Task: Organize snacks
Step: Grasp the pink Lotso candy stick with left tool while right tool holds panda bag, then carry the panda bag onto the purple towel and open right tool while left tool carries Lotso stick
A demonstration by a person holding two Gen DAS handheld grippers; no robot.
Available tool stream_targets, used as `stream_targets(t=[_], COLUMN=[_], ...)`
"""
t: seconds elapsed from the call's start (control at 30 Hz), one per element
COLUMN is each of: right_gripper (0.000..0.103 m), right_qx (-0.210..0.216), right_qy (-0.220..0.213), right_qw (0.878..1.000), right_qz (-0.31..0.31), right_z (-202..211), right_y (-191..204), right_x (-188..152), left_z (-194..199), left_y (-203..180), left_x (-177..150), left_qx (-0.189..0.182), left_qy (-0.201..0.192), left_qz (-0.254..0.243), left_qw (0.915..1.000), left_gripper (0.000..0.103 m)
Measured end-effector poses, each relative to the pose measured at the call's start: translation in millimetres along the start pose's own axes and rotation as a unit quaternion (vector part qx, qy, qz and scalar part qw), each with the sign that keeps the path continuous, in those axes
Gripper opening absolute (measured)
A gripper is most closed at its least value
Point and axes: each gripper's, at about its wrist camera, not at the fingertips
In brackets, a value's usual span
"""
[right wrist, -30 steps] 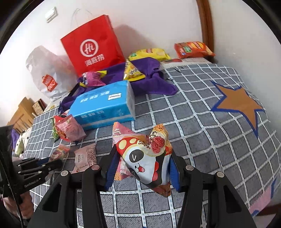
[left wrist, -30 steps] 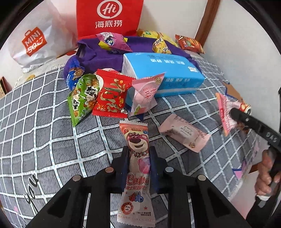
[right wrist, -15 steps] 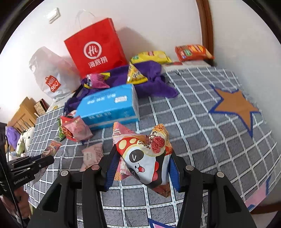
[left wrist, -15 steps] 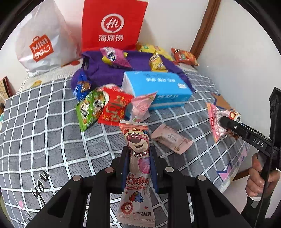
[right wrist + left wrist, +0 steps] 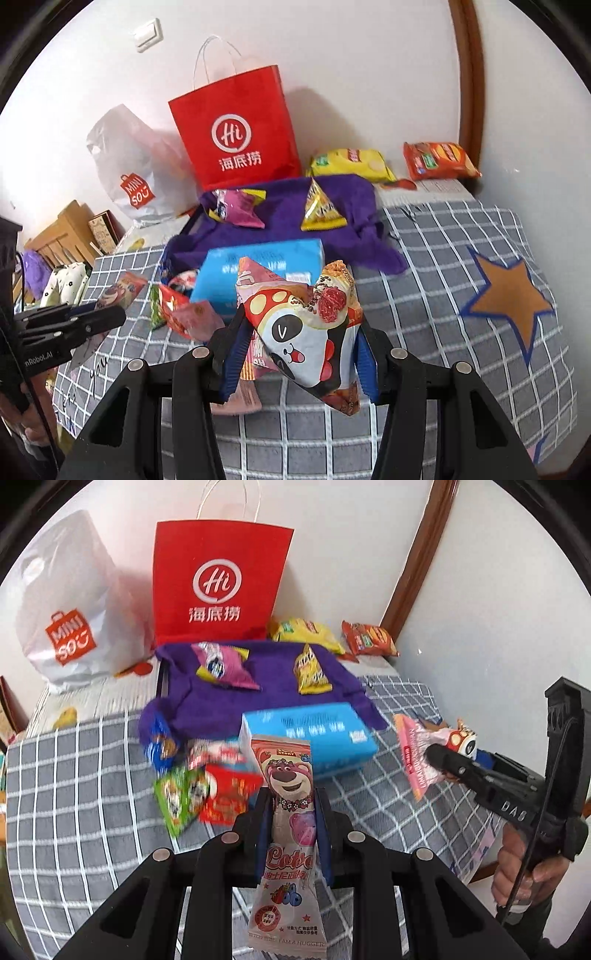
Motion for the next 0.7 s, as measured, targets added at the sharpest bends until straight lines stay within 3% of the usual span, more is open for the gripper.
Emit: stream_targets(t=[0.27,0.7], right_gripper=[0.051,0.051], right_qx=[-0.011,0.007], right_qy=[-0.002,0.008], right_qw=[1.0,1.0], right_qz=[0.012,0.023], right_z=[-25.0,-95.3], right_y=[-0.2,-2.2], right_x=[48.6,127.2], left_z=[-12.0,-53.5], left_y=[0.9,25.7], left_x=[55.5,140.1], left_qx=[0.001,0.011], left_qy=[-0.008,-0.015], left_qz=[-0.002,0.023], left_qw=[1.0,0.9996], left_gripper=[0.021,0.021])
Point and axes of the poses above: each gripper's, at about its wrist camera, not at the fingertips, and z roughly against the way its jaws point, y to its left, x to its top, and after that the axes turned 10 degrees about z, right-handed
